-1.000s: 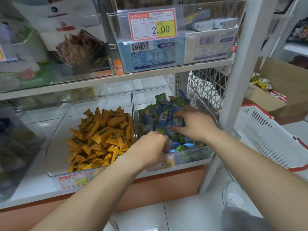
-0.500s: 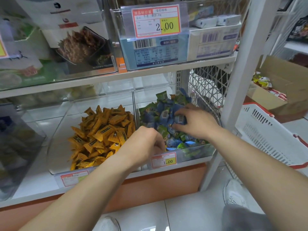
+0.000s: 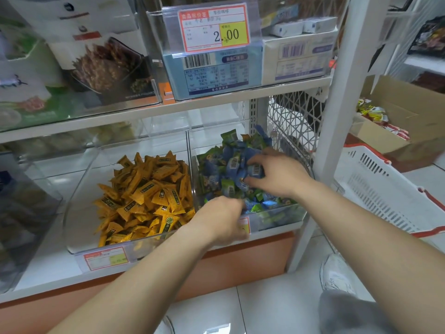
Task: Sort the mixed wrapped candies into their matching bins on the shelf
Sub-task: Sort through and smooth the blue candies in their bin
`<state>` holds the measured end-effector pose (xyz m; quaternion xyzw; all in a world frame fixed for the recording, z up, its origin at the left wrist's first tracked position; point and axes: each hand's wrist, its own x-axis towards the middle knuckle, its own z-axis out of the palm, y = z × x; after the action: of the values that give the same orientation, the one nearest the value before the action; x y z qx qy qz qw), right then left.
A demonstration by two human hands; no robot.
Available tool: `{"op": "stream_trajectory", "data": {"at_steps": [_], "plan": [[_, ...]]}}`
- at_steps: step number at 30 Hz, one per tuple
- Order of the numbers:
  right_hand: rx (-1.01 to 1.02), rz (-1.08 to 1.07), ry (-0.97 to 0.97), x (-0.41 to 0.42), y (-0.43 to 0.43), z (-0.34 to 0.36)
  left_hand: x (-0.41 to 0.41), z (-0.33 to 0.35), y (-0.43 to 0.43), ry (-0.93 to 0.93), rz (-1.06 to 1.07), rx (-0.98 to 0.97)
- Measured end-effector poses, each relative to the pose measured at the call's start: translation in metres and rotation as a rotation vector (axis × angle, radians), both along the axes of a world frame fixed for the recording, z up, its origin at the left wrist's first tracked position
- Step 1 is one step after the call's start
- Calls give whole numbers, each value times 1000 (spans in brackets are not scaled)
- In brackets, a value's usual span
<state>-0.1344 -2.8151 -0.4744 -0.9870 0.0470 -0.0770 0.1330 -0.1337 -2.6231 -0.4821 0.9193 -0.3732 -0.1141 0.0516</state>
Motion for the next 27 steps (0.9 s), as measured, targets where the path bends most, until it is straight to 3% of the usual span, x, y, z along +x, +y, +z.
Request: {"op": "stream_trajectory", "data": {"at_steps": [7,13,17,19,21,24,27], "plan": [[-10,12,-5,-2,-1,1,7,6,10,27,48,-217],[-142,-21,-86,-7,12,18,14,29,35,-88,97,-428],[131,121,-358,-12,39,33,21,48,58,-165,200,-611],[307,257,-220,-15,55,31,26,52,70,-160,263,-703],[335,366,28,-15,67,20,30,53,79,-146,301,-754],[194,373,324,-10,67,3,34,50,87,-101,347,-768],[6,305,417,-3,60,0,38,49,91,-70,380,-787]]}}
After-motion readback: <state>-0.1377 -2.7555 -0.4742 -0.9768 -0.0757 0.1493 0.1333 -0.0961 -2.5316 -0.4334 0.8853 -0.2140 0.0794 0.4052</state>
